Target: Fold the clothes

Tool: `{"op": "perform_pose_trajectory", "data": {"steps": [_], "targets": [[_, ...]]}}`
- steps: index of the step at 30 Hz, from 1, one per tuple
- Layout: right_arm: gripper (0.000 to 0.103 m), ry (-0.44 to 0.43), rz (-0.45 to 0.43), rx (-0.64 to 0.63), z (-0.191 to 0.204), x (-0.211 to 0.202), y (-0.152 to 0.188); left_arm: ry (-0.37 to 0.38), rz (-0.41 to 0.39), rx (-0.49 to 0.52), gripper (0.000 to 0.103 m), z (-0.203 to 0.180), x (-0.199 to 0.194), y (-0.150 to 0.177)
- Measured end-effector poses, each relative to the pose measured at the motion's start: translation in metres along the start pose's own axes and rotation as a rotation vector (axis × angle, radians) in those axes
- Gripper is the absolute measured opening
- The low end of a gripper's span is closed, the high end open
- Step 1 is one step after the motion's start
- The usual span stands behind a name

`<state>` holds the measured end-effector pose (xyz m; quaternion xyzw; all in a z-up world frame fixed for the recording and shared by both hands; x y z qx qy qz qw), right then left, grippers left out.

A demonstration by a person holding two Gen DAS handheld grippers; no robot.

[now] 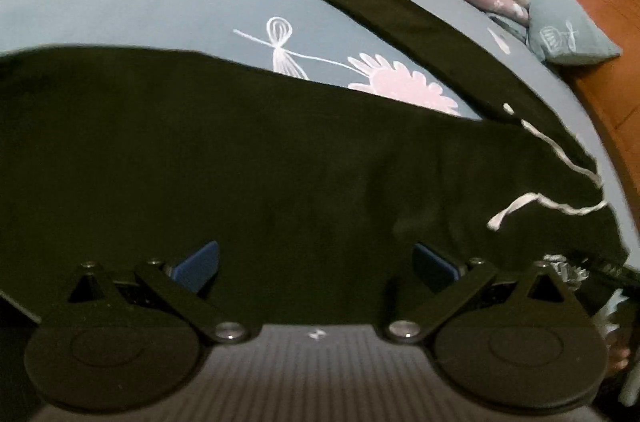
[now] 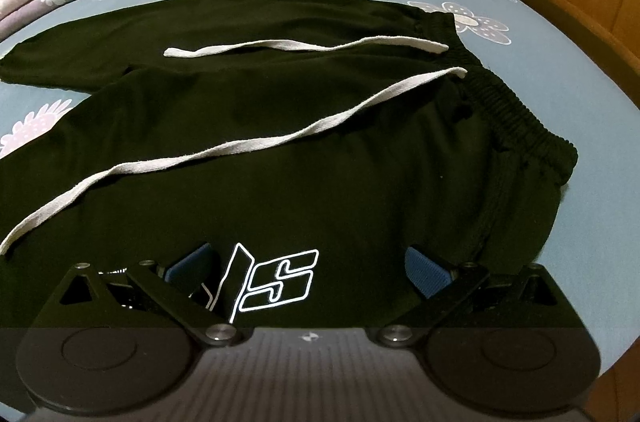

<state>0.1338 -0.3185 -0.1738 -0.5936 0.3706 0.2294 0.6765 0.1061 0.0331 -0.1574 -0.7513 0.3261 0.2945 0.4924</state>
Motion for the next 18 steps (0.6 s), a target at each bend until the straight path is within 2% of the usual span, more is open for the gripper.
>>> {"op": "perform_pose_trajectory", "data": {"steps": [1,5,8,11,12,16,18], "targets": [[0.103,0.001,0.0,0.0,0.0,0.0,0.0,0.018,0.001,-0.022,0.102,0.005,-0.003,-0.005],[0.103,0.004,0.0,0.004,0.001,0.0,0.0,-0.028,-0.063,-0.147,0.102,0.049,-0.022,-0.042],[0.103,0.005,0.002,0.005,0.001,0.0,-0.001,-0.051,-0.066,-0.278,0.102,0.096,-0.032,-0.07],[0.103,0.006,0.003,0.004,0.001,0.0,-0.001,-0.115,-0.046,-0.38,0.102,0.137,-0.033,-0.086],[0.103,0.007,0.004,0.004,0.001,0.0,-0.001,-0.12,-0.043,-0.396,0.102,0.148,-0.032,-0.088],[0.103,0.009,0.004,0.002,0.002,0.0,-0.001,-0.057,-0.006,-0.501,0.102,0.185,-0.02,-0.082],[0.103,0.009,0.005,0.001,0.002,0.0,-0.001,-0.097,-0.001,-0.532,0.102,0.199,-0.018,-0.074]]}}
Point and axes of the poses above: each gripper's, at about its wrist camera, not at the fingertips, and x roughly the way its jaws point, z to its left, y to its underside, the point moved 4 cm from there along x, roughly the way its jaws point, and after that the axes turned 2 degrees about -z, right-handed, at the moved point
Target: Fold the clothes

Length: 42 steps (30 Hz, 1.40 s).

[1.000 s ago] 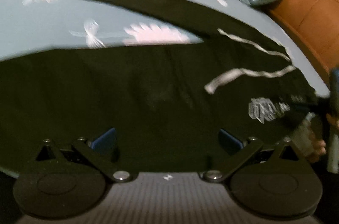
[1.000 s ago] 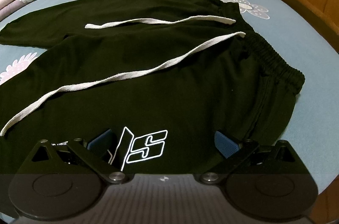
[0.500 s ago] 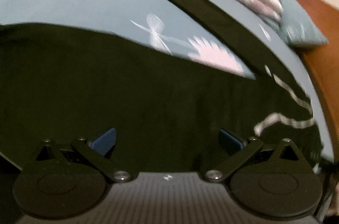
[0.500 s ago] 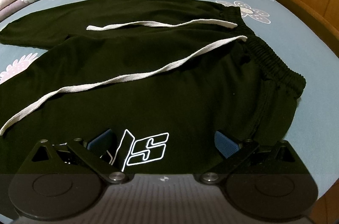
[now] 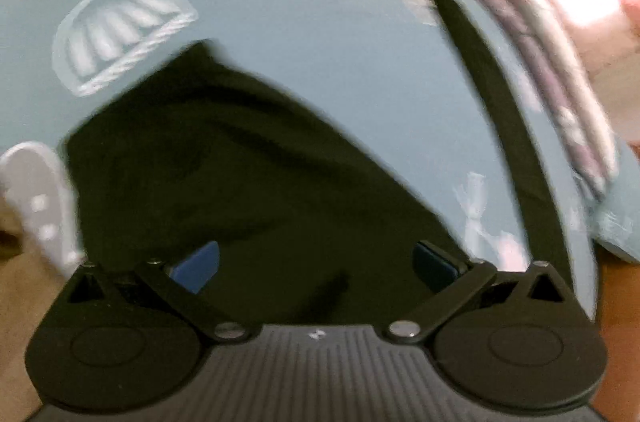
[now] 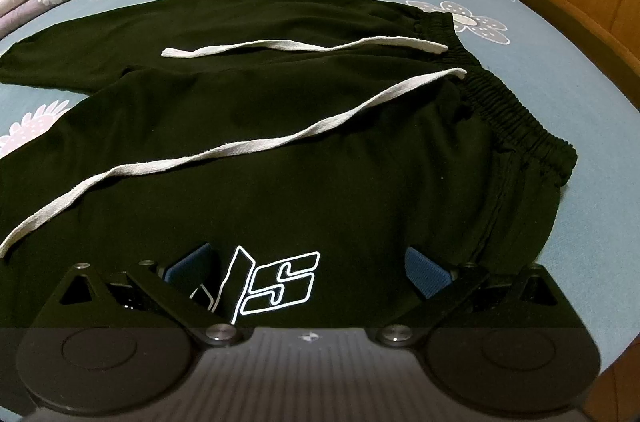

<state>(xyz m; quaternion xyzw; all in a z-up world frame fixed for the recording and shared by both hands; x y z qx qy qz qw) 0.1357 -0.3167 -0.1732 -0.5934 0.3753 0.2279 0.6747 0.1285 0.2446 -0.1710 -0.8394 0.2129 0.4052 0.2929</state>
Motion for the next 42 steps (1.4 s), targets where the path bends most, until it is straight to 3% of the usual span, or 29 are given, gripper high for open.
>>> {"op": "perform_pose_trajectory", "data": {"steps": [2,5,8,13,17,20,25,29,33,37,40,42], "targets": [[0.103,0.0,0.001,0.001,0.0,0.0,0.0,0.038,-0.02,-0.007,0.102,0.008,-0.005,0.001],[0.103,0.001,0.001,0.0,0.0,-0.001,0.001,-0.057,-0.064,-0.032,0.102,0.019,-0.013,-0.003],[0.103,0.001,0.0,0.0,0.0,-0.001,0.0,-0.047,-0.055,-0.036,0.102,0.015,-0.016,-0.002],[0.103,0.001,-0.001,0.0,0.0,0.0,0.0,-0.029,-0.101,0.078,0.102,-0.016,-0.018,-0.005],[0.103,0.002,-0.003,-0.003,0.0,0.0,0.001,-0.096,-0.056,0.071,0.102,-0.029,-0.005,-0.005],[0.103,0.004,-0.006,-0.007,0.0,0.0,0.001,-0.131,-0.061,0.2,0.102,-0.056,-0.008,0.007],[0.103,0.001,-0.002,-0.009,-0.001,0.001,0.0,-0.026,-0.037,0.389,0.102,-0.125,-0.011,0.04],[0.103,-0.005,-0.006,-0.015,-0.002,0.001,0.0,0.048,0.027,0.517,0.102,-0.175,0.007,0.075],[0.103,-0.004,-0.009,-0.017,-0.002,0.001,0.0,0.026,0.106,0.576,0.102,-0.186,0.037,0.109],[0.103,-0.005,0.002,-0.019,-0.001,-0.001,0.0,-0.022,0.181,0.542,0.102,-0.169,0.057,0.121],[0.103,-0.036,0.035,-0.001,-0.003,-0.006,-0.003,-0.018,0.177,0.568,0.102,-0.168,0.048,0.122],[0.103,-0.1,0.007,0.063,-0.009,-0.015,-0.008,0.008,0.168,0.578,0.102,-0.172,0.04,0.116]]}}
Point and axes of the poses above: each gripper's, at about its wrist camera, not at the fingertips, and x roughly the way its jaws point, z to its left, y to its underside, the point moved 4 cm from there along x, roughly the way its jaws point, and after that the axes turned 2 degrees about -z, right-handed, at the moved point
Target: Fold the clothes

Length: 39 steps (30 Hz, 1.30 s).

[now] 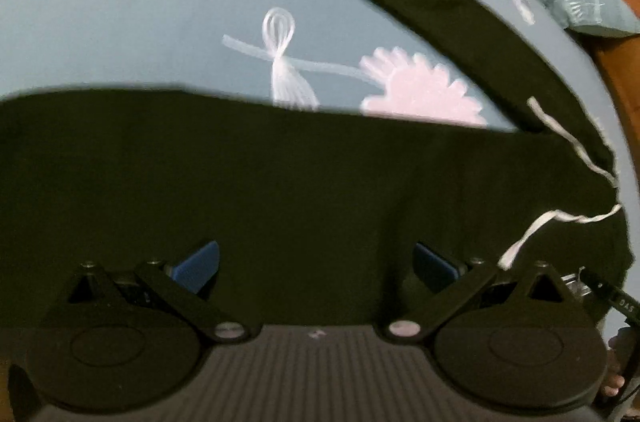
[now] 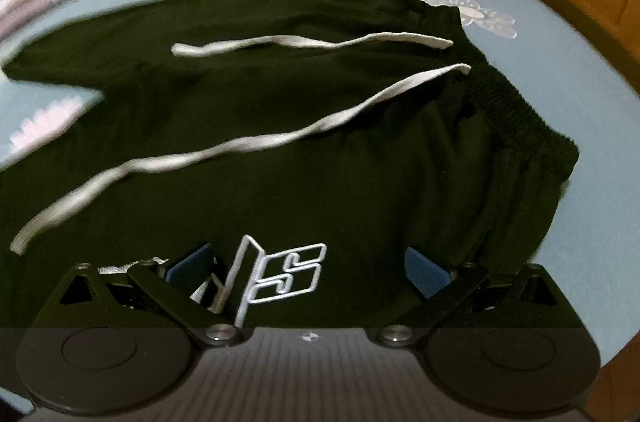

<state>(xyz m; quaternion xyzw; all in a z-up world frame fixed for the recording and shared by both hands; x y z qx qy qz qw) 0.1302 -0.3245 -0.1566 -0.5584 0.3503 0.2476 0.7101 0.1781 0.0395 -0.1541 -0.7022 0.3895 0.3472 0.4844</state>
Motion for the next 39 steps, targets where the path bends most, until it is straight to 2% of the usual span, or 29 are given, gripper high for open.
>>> {"op": "perform_pose_trajectory", "data": {"steps": [3,5,10,16,21,24,27,28,30,33,36,39], "targets": [[0.103,-0.094,-0.043,0.08,-0.002,-0.011,-0.008,0.018,-0.076,0.004,0.102,0.003,-0.021,-0.033],[0.103,-0.153,-0.067,0.124,-0.001,-0.016,-0.013,0.039,-0.135,-0.016,0.102,0.008,-0.033,-0.067],[0.103,-0.251,-0.119,0.112,0.018,-0.02,-0.021,0.089,-0.244,-0.092,0.102,0.013,-0.037,-0.165],[0.103,-0.316,-0.136,0.069,0.036,-0.014,-0.031,0.09,-0.291,-0.147,0.102,0.015,0.028,-0.267],[0.103,-0.38,-0.097,0.122,0.045,0.003,-0.041,0.078,-0.287,-0.178,0.102,0.017,0.096,-0.317],[0.103,-0.422,-0.069,0.168,0.047,0.014,-0.045,0.075,-0.292,-0.185,0.102,0.021,0.127,-0.332],[0.103,-0.366,-0.043,0.219,0.038,0.025,-0.041,0.084,-0.265,-0.231,0.102,0.035,0.155,-0.336],[0.103,-0.349,-0.034,0.237,0.035,0.028,-0.041,0.062,-0.247,-0.263,0.102,0.042,0.161,-0.332],[0.103,-0.353,-0.031,0.284,0.029,0.03,-0.041,0.093,-0.28,-0.214,0.102,0.047,0.158,-0.321],[0.103,-0.361,-0.026,0.307,0.026,0.032,-0.04,0.061,-0.273,-0.165,0.102,0.054,0.151,-0.309],[0.103,-0.353,-0.024,0.296,0.029,0.033,-0.039,0.042,-0.284,-0.233,0.102,0.056,0.136,-0.311],[0.103,-0.35,-0.029,0.295,0.03,0.035,-0.039,0.102,-0.395,-0.23,0.102,0.048,0.118,-0.329]]}}
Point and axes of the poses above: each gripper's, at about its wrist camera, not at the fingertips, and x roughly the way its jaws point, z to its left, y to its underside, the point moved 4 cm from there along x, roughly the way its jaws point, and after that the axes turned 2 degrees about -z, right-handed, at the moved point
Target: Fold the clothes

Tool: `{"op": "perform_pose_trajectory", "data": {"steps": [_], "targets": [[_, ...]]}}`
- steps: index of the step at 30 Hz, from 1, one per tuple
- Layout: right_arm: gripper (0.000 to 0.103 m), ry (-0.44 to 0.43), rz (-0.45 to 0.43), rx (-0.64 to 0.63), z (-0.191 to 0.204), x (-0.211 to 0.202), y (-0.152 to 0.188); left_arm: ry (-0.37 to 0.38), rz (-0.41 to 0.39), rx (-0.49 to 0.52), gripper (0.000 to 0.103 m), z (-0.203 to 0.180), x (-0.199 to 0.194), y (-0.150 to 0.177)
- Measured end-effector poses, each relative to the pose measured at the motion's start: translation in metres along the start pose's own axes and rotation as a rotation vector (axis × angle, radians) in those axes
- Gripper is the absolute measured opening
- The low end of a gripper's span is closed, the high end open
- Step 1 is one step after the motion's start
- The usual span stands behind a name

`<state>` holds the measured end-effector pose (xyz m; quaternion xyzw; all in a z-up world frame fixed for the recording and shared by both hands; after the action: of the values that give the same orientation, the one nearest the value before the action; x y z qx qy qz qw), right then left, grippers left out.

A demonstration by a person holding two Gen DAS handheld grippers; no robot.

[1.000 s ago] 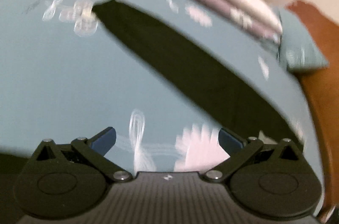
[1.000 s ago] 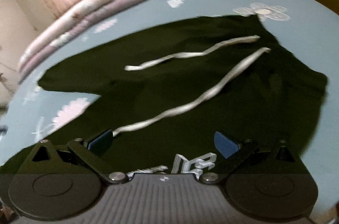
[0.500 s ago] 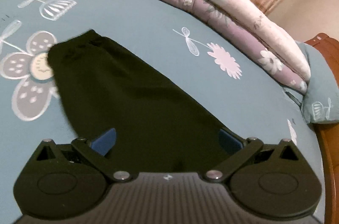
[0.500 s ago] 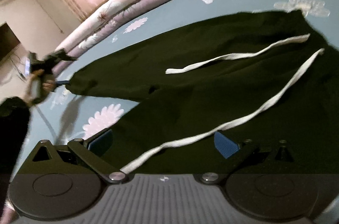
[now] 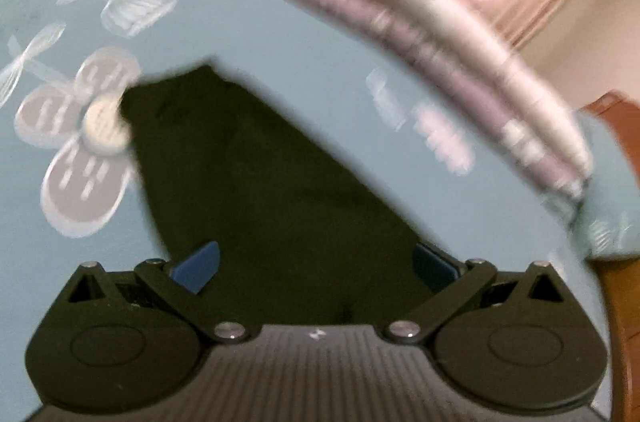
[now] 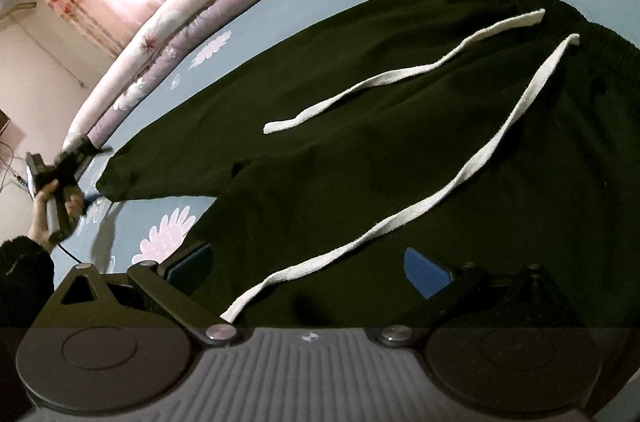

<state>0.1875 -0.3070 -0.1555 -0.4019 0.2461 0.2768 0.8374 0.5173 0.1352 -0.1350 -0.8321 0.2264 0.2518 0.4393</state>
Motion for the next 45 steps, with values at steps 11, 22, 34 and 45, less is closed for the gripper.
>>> {"op": "perform_pose_trajectory", "data": {"steps": [11,22,34,45], "targets": [[0.103,-0.002,-0.001,-0.028,-0.003,0.006,-0.001,-0.025,-0.015,-0.035,0.102,0.019,0.068,-0.012],[0.103,0.004,-0.004,-0.043,-0.001,0.006,0.0,0.0,0.035,0.051,0.102,-0.012,0.053,0.001],[0.103,0.009,0.0,-0.057,0.0,0.006,0.001,0.063,0.104,0.049,0.102,-0.028,0.05,0.019],[0.103,-0.021,0.018,-0.055,0.005,-0.001,0.001,0.025,0.13,0.124,0.102,-0.068,-0.003,0.023]]}}
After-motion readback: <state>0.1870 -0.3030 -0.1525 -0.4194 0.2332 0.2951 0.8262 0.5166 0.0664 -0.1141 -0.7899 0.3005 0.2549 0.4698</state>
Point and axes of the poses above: each gripper's, at about its wrist camera, not at the fingertips, and x roughly the way its jaws point, z to its left, y to its underside, the point moved 4 cm from there along x, roughly the way its jaws point, and after that the axes turned 2 degrees about -z, right-handed, at the moved point
